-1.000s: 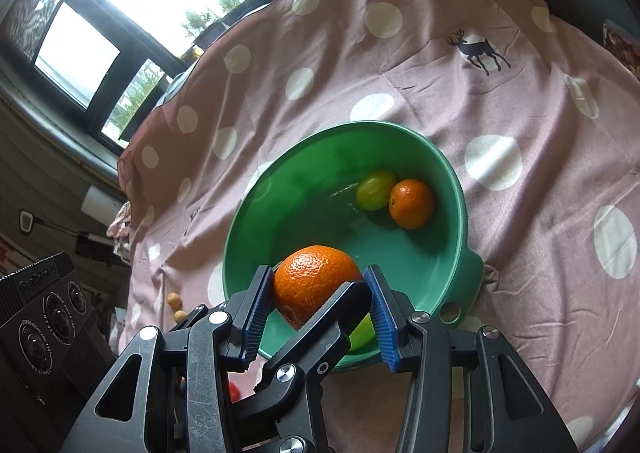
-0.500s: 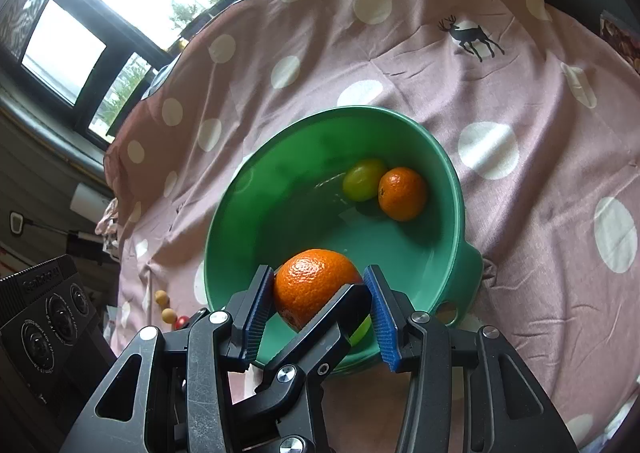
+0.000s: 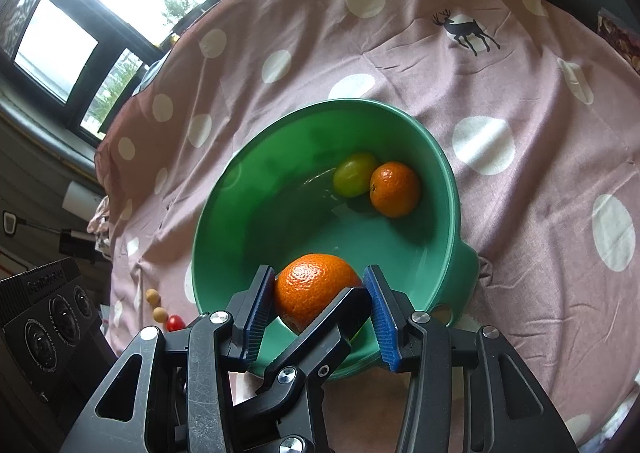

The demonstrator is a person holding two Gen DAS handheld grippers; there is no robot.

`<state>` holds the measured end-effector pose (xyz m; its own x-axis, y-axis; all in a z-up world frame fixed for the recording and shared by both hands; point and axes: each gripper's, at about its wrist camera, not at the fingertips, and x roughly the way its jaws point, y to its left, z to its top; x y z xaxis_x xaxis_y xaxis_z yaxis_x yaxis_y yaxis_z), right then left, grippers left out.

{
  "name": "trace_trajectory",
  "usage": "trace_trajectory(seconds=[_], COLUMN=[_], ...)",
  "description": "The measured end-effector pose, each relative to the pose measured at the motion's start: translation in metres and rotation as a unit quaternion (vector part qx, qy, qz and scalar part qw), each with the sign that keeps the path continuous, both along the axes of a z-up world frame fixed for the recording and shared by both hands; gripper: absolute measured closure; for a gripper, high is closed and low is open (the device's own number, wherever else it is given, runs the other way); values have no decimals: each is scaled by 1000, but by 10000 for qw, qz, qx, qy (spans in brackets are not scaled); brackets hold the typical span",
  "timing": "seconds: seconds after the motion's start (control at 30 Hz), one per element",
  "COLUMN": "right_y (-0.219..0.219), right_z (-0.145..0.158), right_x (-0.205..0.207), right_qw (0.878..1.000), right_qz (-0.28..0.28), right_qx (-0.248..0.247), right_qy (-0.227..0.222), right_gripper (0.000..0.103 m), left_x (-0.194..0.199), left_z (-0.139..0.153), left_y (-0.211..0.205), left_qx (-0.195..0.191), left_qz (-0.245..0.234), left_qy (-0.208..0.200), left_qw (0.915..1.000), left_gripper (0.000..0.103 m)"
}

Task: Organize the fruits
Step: 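Carry the second orange with the right tool over the green bowl, then open the right tool to drop the second orange into the bowl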

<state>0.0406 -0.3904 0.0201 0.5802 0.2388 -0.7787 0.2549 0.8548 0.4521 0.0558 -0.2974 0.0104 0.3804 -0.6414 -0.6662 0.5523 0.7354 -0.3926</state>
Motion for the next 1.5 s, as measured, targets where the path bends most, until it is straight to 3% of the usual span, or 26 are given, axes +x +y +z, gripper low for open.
trace_trajectory(seconds=[1.1, 1.3, 1.5], right_y=[0, -2, 2], right_z=[-4, -3, 7], right_x=[3, 2, -2], right_qw=[10000, 10000, 9998], right_qz=[36, 20, -89], right_qx=[-19, 22, -165], right_qy=[71, 26, -98], right_gripper=[54, 52, 48], left_x=[0, -2, -7], left_z=[-5, -1, 7], left_y=[1, 3, 16], left_qx=[29, 105, -36], left_qz=[81, 149, 236], left_qy=[31, -24, -40], left_qw=[10000, 9998, 9997], left_gripper=[56, 53, 42])
